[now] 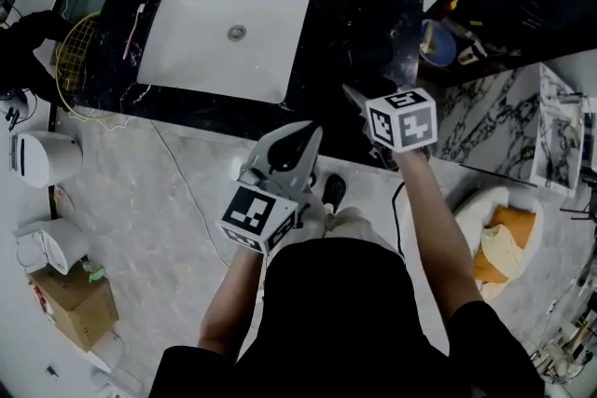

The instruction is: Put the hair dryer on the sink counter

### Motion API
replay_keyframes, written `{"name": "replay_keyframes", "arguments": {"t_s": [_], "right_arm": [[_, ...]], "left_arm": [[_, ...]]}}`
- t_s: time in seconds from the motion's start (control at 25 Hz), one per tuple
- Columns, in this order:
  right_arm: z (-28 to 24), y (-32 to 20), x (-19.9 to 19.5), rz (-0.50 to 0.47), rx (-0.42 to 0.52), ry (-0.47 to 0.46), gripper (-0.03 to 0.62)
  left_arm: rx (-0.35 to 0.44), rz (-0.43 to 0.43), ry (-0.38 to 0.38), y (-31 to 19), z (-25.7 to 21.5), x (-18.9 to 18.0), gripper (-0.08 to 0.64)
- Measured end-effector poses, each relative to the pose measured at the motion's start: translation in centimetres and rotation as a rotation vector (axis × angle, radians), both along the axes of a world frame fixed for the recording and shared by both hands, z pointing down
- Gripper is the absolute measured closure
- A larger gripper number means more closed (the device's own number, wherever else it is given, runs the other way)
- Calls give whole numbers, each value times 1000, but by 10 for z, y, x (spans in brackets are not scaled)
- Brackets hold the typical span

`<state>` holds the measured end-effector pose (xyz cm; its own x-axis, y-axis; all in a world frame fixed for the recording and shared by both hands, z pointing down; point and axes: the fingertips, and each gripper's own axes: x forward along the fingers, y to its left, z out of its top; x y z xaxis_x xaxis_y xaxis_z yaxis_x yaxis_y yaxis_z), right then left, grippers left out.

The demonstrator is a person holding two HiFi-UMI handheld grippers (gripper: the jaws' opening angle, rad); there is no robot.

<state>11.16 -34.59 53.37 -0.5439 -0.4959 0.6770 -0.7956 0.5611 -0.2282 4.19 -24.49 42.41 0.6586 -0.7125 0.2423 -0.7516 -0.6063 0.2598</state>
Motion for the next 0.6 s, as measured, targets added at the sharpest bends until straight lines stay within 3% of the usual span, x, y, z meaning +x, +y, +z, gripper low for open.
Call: {"name": "replay_keyframes", "arguments": {"t_s": [0.6], "right_arm": [[30,-13,-5,20,-73,83,387]], "left_arm": [[-27,21,-5,-12,12,-6,561]]}}
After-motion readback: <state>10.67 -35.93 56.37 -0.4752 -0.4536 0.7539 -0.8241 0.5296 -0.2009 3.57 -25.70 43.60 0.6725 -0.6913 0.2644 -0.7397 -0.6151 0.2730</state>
